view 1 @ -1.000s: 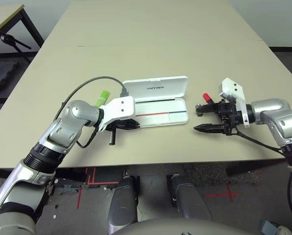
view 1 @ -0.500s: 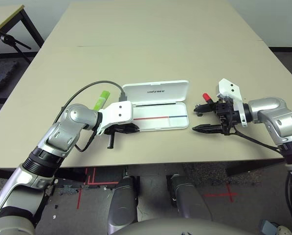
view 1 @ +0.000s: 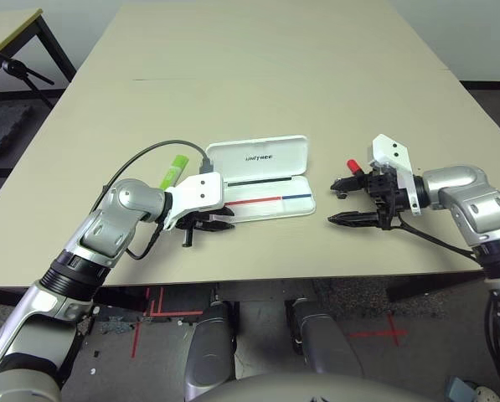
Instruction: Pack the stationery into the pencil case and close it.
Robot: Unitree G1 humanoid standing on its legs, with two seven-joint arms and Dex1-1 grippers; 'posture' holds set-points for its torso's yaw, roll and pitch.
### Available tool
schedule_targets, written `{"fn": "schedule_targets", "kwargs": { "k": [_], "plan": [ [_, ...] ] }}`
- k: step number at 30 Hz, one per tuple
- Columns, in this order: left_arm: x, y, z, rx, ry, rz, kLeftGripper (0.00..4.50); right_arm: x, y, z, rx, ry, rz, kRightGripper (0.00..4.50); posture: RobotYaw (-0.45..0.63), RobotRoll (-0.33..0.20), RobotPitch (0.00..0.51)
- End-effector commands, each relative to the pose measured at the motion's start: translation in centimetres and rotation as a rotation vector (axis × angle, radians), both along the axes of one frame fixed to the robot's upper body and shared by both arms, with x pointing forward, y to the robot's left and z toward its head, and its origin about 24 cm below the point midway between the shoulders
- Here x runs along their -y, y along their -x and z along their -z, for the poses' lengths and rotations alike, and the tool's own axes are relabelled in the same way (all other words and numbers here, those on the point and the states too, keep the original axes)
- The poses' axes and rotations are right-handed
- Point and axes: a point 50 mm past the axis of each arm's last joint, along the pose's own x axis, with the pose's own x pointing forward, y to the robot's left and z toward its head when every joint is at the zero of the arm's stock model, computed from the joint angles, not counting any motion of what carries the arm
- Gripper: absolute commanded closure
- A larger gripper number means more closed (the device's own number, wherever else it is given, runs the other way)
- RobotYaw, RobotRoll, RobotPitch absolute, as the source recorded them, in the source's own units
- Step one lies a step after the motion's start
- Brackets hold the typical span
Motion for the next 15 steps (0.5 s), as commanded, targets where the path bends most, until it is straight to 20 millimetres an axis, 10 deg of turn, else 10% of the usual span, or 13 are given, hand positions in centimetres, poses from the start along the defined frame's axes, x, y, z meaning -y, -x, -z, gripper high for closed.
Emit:
{"fn": "schedule_targets", "kwargs": {
  "k": [1, 3, 15],
  "plan": [
    [-0.2, 0.0, 0.0, 0.010, 0.007, -0.003, 0.68, 0.0, -0.2, 0.1, 0.005, 0.007, 0.002, 0.00, -0.05, 0.000, 0.123],
    [-0.2, 0.3, -0.5, 0.014, 0.022, 0.010, 0.03, 0.1, -0.2, 0.1, 0.006, 0.009, 0.004, 0.00, -0.05, 0.000, 0.124],
    [-0.4, 2.0, -5.0, 0.046, 0.186, 0.040, 0.03, 0.6, -0.3, -0.9, 0.017, -0.055, 0.031, 0.00, -0.05, 0.000, 0.134]
  ]
}}
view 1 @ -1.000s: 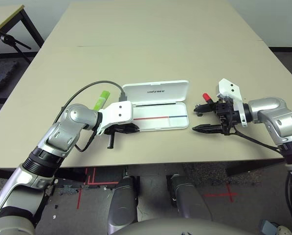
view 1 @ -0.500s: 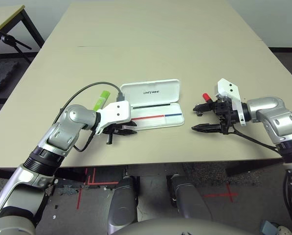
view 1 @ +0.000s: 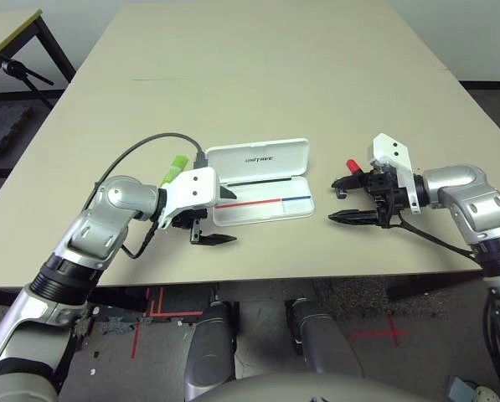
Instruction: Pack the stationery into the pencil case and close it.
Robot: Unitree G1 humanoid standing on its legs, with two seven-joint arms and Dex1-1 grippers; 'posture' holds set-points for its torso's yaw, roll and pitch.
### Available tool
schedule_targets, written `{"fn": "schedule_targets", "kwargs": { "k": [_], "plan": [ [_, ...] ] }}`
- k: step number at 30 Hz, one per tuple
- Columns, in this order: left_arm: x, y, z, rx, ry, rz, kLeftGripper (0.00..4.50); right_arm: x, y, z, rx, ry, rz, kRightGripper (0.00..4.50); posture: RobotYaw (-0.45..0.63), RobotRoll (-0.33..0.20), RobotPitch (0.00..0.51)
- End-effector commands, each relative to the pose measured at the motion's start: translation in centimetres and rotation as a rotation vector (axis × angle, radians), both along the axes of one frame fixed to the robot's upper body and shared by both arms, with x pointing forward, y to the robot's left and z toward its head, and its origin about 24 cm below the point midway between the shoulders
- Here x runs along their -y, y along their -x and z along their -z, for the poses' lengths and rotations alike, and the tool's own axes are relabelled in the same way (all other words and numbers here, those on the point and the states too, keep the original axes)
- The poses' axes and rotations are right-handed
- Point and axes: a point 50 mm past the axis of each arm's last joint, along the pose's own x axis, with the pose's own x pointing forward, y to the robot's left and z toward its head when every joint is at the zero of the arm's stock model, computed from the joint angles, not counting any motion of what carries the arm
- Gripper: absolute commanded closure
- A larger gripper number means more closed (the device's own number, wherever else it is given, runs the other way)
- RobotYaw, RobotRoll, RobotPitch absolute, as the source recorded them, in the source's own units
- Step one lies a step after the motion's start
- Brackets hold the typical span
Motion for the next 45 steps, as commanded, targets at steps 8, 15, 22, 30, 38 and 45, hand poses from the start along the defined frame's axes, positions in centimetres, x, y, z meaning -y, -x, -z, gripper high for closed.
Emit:
{"fn": "schedule_targets", "kwargs": {
  "k": [8, 15, 22, 30, 38, 45],
  "plan": [
    [-1.2, 1.5, -3.6, 0.009, 0.109, -0.020, 0.03, 1.2, -0.7, -3.0, 0.095, -0.158, 0.119, 0.00, -0.04, 0.000, 0.143],
    [-1.0, 1.6, -3.8, 0.016, 0.111, -0.024, 0.03, 1.4, -1.6, -4.0, 0.136, -0.194, 0.245, 0.00, -0.05, 0.000, 0.145],
    [-0.8, 1.5, -3.5, 0.013, 0.106, -0.028, 0.03, 2.9, -4.0, -4.1, 0.133, -0.155, 0.585, 0.00, -0.05, 0.000, 0.144],
    [-0.7, 1.5, -3.2, 0.012, 0.097, -0.035, 0.03, 3.7, -3.9, -1.4, -0.008, 0.008, 0.690, 0.00, -0.04, 0.000, 0.141],
    [-0.6, 1.6, -3.2, 0.014, 0.095, -0.040, 0.03, 3.9, -3.3, 1.4, -0.144, 0.094, 0.699, 0.00, -0.03, 0.000, 0.135],
    [-0.6, 1.6, -3.2, 0.018, 0.092, -0.045, 0.00, 4.8, -3.1, 3.0, -0.190, 0.150, 0.729, 0.18, -0.03, 0.000, 0.129]
  ]
}}
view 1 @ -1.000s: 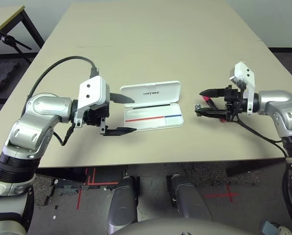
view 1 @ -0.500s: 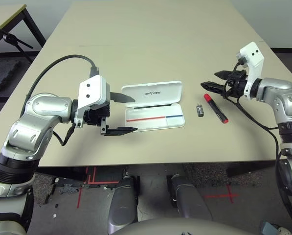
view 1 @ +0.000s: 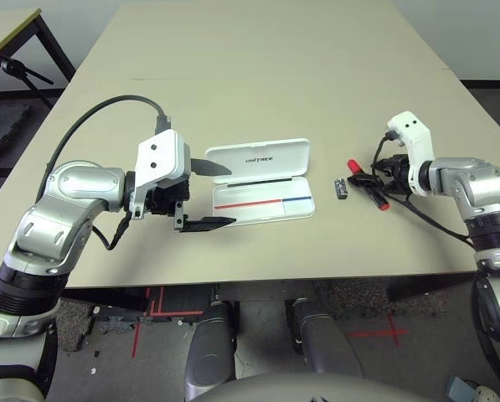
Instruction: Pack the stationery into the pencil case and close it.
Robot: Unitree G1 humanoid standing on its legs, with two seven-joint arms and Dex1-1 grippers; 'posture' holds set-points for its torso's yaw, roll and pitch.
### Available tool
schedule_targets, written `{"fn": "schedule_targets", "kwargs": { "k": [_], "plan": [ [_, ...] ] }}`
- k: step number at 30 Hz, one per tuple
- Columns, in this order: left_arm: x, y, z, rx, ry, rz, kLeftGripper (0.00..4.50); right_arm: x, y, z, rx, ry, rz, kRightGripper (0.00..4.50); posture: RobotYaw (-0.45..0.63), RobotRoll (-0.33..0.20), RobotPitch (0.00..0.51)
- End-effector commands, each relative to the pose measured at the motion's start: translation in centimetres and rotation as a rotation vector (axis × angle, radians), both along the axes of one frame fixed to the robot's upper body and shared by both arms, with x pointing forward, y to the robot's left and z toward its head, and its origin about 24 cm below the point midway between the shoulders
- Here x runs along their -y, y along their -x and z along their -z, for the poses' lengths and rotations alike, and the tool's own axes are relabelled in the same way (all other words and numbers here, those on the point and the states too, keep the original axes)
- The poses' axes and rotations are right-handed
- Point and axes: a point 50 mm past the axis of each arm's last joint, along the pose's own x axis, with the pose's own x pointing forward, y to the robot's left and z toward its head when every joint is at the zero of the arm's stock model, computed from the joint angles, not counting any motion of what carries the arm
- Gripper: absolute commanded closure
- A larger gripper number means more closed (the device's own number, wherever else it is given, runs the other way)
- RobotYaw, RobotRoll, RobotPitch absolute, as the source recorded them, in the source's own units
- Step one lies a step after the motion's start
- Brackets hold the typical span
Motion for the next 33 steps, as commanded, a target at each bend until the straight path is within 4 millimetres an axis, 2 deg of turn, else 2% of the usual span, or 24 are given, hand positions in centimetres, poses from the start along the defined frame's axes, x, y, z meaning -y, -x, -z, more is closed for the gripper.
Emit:
{"fn": "schedule_targets", "kwargs": {
  "k": [1, 2, 6, 11, 17, 21, 26, 33],
  "plan": [
    [0.1, 0.3, 0.3, -0.011, -0.024, 0.004, 0.00, 1.0, 0.4, 1.9, -0.080, 0.041, 0.045, 0.40, -0.03, 0.000, 0.129],
    [0.1, 0.3, 0.3, -0.010, -0.024, 0.004, 0.00, 1.1, 0.3, 2.0, -0.079, 0.046, 0.052, 0.59, -0.03, 0.000, 0.129],
    [0.1, 0.3, 0.3, -0.010, -0.025, 0.002, 0.00, 1.5, 0.1, 1.8, -0.065, 0.054, 0.065, 2.15, -0.02, 0.000, 0.129],
    [-0.1, 0.4, 0.3, -0.013, -0.032, -0.004, 0.00, 2.1, -0.6, -0.2, 0.016, 0.073, 0.028, 3.97, -0.02, 0.000, 0.132],
    [-0.4, 0.5, 0.3, -0.013, -0.039, -0.013, 0.00, 2.0, -0.6, -2.3, 0.075, 0.114, -0.132, 4.00, -0.02, 0.000, 0.134],
    [-0.6, 0.5, 0.2, -0.010, -0.043, -0.024, 0.00, 1.1, -0.5, -4.5, 0.145, 0.142, -0.321, 4.00, 0.00, 0.000, 0.136],
    [-0.8, 0.6, 0.1, -0.011, -0.053, -0.038, 0.00, -1.4, 0.7, -6.2, 0.151, 0.171, -0.599, 4.00, 0.01, 0.000, 0.137],
    [-0.9, 0.7, 0.2, -0.009, -0.061, -0.050, 0.00, -5.1, 1.6, -6.8, 0.127, 0.228, -0.874, 4.00, 0.02, 0.000, 0.135]
  ]
}}
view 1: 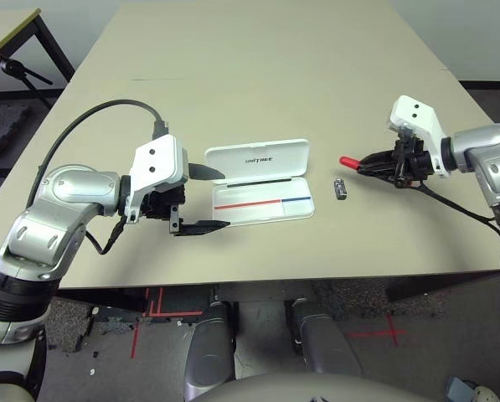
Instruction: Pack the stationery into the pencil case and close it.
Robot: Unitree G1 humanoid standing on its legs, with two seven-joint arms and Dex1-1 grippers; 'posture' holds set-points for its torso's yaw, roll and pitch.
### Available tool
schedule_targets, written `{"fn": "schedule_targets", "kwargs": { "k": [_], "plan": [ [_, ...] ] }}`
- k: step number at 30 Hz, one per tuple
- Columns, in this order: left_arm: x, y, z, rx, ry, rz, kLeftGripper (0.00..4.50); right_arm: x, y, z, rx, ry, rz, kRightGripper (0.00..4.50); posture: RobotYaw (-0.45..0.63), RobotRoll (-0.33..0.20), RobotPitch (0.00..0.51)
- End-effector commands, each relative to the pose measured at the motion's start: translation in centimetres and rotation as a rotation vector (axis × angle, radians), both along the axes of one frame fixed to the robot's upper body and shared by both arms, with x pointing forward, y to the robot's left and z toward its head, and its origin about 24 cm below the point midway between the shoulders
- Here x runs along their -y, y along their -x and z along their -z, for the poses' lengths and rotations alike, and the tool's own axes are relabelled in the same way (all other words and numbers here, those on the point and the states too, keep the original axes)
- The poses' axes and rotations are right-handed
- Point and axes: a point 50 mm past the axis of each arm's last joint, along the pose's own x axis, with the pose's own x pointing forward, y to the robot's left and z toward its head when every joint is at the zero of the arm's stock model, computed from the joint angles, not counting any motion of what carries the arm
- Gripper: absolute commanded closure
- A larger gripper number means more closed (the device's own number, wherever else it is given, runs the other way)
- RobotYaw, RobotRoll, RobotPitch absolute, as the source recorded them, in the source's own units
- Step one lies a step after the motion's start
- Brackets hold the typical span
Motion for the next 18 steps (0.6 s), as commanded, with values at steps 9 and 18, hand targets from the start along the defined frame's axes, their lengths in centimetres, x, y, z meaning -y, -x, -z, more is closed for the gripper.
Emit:
{"fn": "schedule_targets", "kwargs": {
  "k": [9, 18],
  "plan": [
    [-0.4, 0.3, 0.3, -0.001, -0.028, -0.038, 0.00, -6.8, 0.0, -0.3, 0.077, 0.104, -0.275, 4.00, 0.04, 0.000, 0.137],
    [-0.5, 0.5, 0.5, -0.003, -0.025, -0.056, 0.00, -11.0, -0.4, -0.4, 0.142, 0.081, -0.344, 4.00, 0.06, 0.000, 0.145]
  ]
}}
